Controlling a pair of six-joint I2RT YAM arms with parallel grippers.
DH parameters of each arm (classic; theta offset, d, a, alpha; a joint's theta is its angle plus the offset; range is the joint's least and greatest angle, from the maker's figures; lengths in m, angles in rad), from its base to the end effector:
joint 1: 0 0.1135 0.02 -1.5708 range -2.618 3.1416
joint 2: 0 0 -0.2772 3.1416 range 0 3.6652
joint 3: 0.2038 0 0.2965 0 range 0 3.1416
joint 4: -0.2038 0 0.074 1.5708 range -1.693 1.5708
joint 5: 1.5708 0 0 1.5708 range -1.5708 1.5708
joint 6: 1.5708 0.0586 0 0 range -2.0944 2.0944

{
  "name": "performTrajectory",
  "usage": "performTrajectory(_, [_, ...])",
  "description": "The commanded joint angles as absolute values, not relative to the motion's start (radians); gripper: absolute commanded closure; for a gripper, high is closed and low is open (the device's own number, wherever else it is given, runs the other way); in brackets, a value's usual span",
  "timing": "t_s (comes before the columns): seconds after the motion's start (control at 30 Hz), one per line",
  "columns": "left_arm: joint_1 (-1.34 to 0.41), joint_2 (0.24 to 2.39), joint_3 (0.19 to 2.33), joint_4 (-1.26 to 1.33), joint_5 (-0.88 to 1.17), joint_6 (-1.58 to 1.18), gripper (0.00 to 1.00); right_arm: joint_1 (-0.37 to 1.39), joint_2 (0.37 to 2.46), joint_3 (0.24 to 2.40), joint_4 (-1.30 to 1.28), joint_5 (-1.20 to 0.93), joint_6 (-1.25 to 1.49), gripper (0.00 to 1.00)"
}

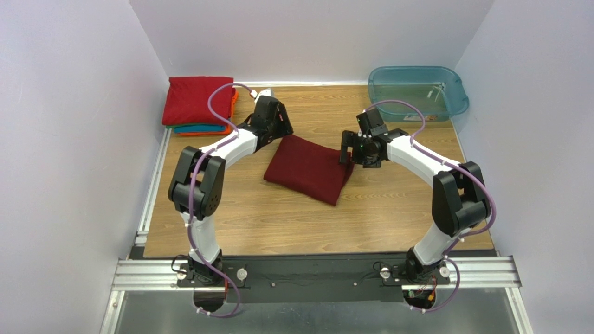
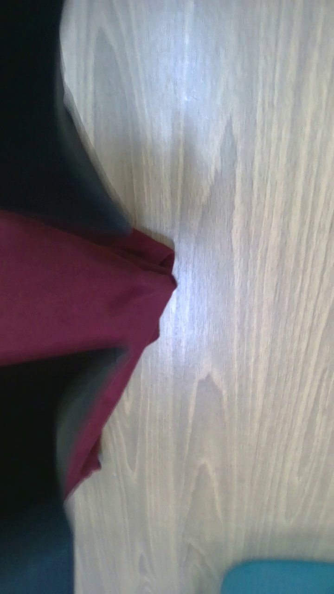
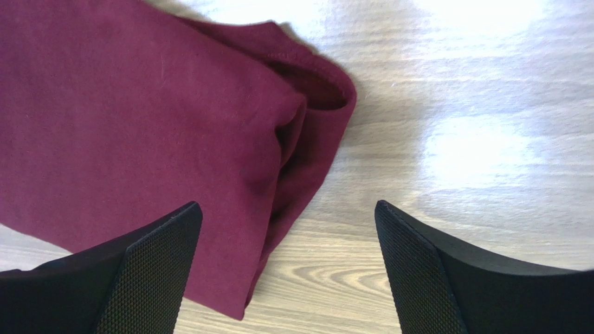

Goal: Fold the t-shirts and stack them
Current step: Fold the tshirt

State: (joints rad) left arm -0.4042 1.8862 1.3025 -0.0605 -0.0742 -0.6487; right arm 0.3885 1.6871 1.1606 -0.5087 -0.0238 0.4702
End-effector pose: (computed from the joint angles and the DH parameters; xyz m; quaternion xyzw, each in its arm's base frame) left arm 0.4497 -0.1876 0.1875 -0.1255 0.8853 -0.1957 0.4028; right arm 0.3706 0.1532 0.1808 0.0362 0.9636 0.1206 0.2358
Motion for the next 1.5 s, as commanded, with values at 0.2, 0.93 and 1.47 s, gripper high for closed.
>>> performTrajectory(0.2, [-0.394,1.721,1.22,-0.086,-0.046,-0.629,0.02,0.38,1.539,1.163,-0.499,-0.096,0.48,0.0])
performTrajectory(0.93, [-0.454,1.732,0.928,0.159,0.27,-0.653,0.02,0.383,1.64,0.928,-0.126,-0.505,0.6,0.0])
performTrajectory(1.47, [-0.486,1.528,0.621,0.215,0.203,-0.79,0.02,0.383,1.484,0.9,-0.141,-0.52,0.575,0.0])
